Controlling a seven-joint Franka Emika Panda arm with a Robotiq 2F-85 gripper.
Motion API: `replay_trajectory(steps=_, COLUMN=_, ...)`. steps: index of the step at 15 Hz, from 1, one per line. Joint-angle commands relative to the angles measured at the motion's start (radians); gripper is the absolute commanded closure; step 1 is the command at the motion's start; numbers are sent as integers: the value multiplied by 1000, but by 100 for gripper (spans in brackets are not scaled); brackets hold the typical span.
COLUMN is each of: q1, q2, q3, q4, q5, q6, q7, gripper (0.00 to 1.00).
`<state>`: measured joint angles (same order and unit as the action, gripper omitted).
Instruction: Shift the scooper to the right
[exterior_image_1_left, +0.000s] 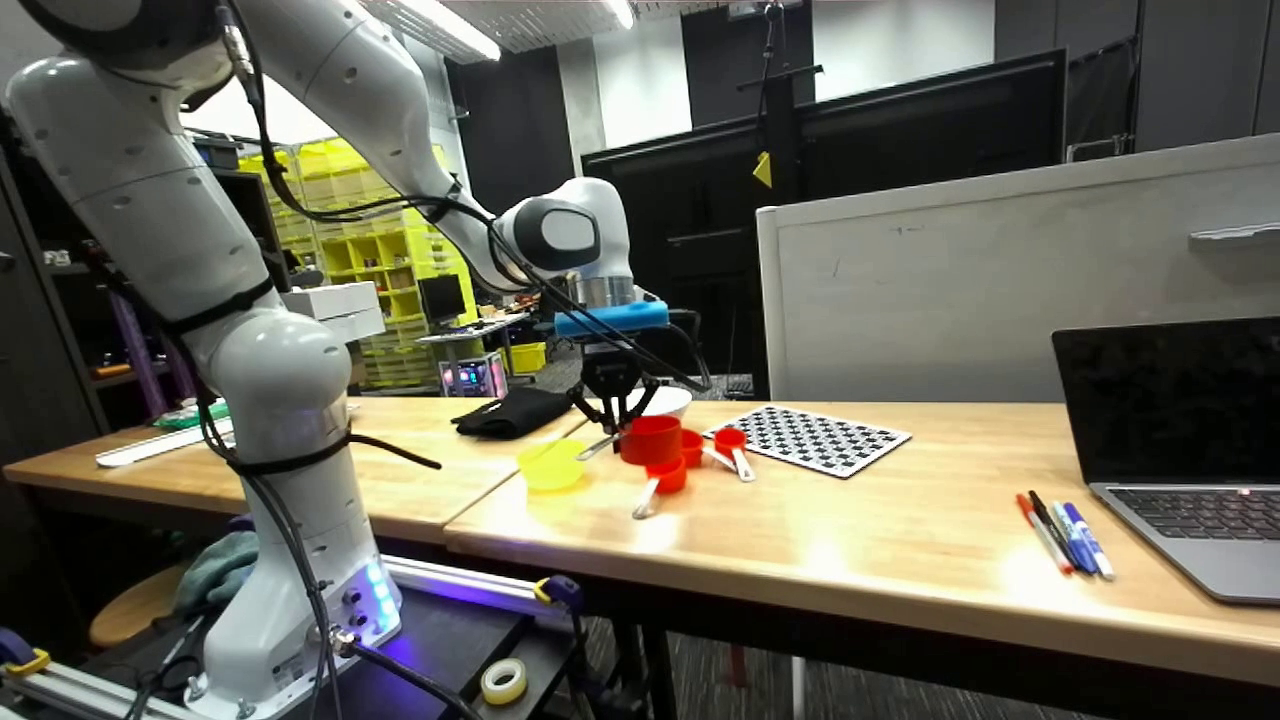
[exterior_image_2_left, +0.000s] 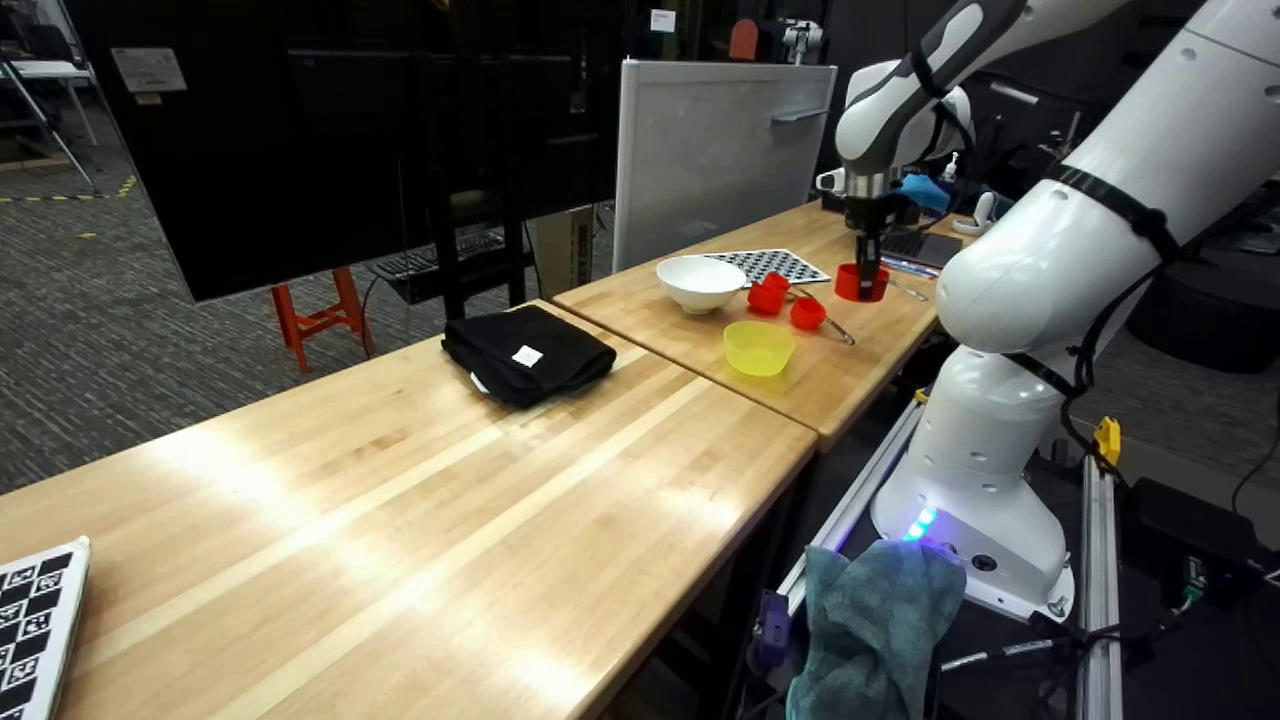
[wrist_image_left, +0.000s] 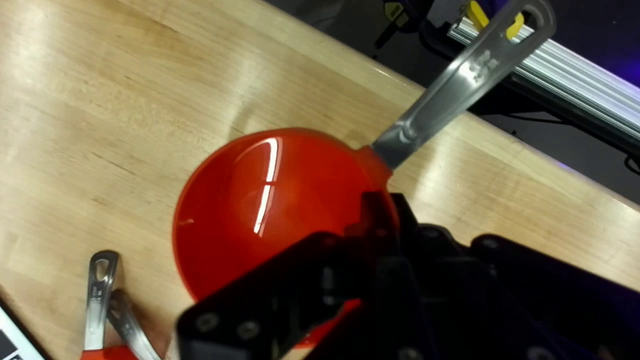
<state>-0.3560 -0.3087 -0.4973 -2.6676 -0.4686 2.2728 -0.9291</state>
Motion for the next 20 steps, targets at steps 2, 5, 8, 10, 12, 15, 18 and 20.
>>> replay_trajectory(steps=2, q1=-22, q2=79, q3=-3, q4=40, q5=13, q6=48, q7=-60, gripper=99)
replay_trajectory(steps=5, q1=-36, q2=106, q3=-15, q4=58, q5=27, q6=70, q7=-100, gripper=99)
replay_trajectory(steps=8, q1=-50, q2=138, q3=-30, q4=85, q5=54, q6=83, q7=-155, gripper=99)
replay_trajectory(steps=10, q1=-56, q2=164, q3=-41, q4=105, q5=88, q6=95, q7=-204, gripper=99)
replay_trajectory(steps=12, q1=-58, q2=193, q3=-54, q4=123, q5=136, q6=114, q7=-267, gripper=99)
replay_trajectory(steps=15, q1=-64, q2=262, q3=-73, q4=163, q5=217, q6=152, q7=-374, gripper=99)
replay_trajectory(steps=18, q1=-77, q2=350, q3=-73, q4=224, q5=296, q6=168, q7=-460, gripper=99)
replay_trajectory(steps=20, q1=-92, q2=403, q3=-59, q4=269, q5=328, q6=168, q7=-492, gripper=99)
